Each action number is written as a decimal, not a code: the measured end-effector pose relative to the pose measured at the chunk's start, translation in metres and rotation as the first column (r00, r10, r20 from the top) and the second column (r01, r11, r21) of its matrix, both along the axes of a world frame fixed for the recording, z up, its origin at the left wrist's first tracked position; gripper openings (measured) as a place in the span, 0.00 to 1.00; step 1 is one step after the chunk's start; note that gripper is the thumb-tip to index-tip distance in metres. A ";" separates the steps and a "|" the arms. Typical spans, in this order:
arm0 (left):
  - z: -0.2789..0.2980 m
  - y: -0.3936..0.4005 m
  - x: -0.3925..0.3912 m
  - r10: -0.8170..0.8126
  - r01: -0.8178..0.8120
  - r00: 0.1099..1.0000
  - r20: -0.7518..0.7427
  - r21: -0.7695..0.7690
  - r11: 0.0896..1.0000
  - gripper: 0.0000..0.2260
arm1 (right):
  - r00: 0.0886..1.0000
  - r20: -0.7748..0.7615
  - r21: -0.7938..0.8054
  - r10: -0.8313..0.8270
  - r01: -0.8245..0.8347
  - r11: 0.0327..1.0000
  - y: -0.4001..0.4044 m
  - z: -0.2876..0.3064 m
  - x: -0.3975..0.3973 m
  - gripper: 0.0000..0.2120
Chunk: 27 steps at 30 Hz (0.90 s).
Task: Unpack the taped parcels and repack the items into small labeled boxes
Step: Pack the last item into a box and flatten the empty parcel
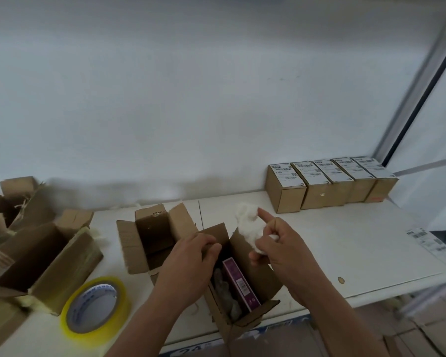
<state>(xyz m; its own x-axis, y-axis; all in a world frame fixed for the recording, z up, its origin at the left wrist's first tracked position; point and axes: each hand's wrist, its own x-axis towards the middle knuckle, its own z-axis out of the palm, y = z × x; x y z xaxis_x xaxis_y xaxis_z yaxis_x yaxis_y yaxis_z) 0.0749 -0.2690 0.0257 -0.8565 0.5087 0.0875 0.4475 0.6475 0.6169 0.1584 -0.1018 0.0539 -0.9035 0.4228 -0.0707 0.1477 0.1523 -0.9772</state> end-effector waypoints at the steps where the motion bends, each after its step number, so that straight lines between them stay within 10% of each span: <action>1: 0.001 0.000 0.000 -0.002 0.002 1.000 -0.011 -0.002 1.000 0.12 | 1.000 0.007 0.022 0.004 -0.004 1.000 0.001 -0.001 0.000 0.06; 8: 0.000 0.000 0.004 -0.152 0.133 0.985 -0.082 -0.201 0.971 0.13 | 0.965 0.208 0.273 0.161 -0.216 0.938 0.007 -0.004 0.009 0.22; 16: -0.003 0.007 -0.006 -0.483 0.405 0.875 -0.039 -0.489 0.773 0.20 | 0.937 0.290 0.244 0.192 -0.267 0.933 0.013 -0.006 0.009 0.09; 27: 0.006 0.025 -0.002 -0.519 0.489 0.841 0.152 -0.623 0.610 0.18 | 0.950 0.297 0.391 0.096 -0.213 0.896 0.017 -0.026 0.002 0.04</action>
